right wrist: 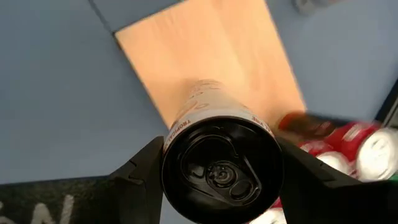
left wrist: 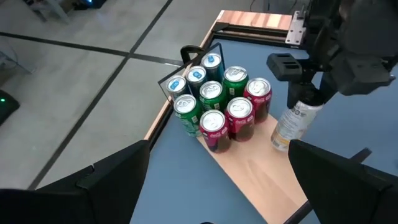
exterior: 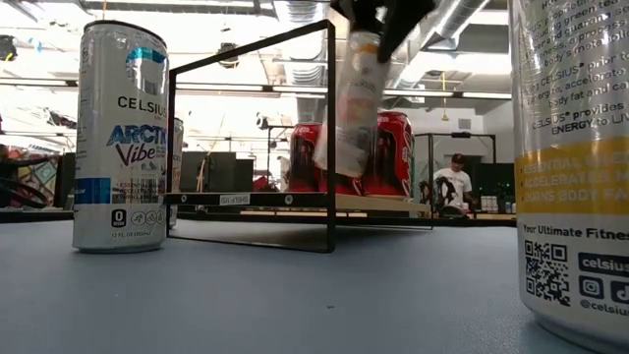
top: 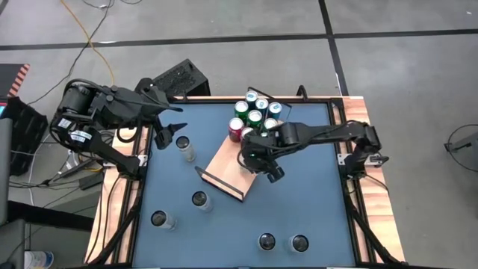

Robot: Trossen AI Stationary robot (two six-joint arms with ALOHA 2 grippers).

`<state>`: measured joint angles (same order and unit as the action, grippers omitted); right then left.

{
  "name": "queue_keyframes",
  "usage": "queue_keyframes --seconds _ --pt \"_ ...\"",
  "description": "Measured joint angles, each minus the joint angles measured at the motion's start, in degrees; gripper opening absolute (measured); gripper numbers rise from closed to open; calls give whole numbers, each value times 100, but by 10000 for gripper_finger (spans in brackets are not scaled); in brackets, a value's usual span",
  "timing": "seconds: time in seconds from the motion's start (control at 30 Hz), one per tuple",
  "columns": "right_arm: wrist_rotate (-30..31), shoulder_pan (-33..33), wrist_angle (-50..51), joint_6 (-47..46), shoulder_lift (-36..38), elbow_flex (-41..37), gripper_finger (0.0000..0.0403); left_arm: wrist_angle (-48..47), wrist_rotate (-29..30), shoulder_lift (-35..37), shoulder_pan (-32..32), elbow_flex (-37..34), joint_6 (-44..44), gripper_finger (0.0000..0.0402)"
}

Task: Place canned beverage on shelf
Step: Put the right white yellow soda can on the shelf

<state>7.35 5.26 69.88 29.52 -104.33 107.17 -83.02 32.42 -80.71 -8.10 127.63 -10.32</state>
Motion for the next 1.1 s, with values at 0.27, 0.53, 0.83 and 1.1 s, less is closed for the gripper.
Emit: queue_keyframes --seconds 0.27,0.53,0.83,1.1 --pt "-14 -104 778 578 -842 1205 221 -1 144 0 1 0 -3 371" --pt "-69 -128 930 876 -1183 1277 228 -33 149 0 1 0 17 371" --pt "2 -198 797 768 -1130 1266 258 -29 149 0 -1 0 317 371" --pt "-127 -204 735 780 -1119 1266 287 -28 146 0 -2 0 471 371"
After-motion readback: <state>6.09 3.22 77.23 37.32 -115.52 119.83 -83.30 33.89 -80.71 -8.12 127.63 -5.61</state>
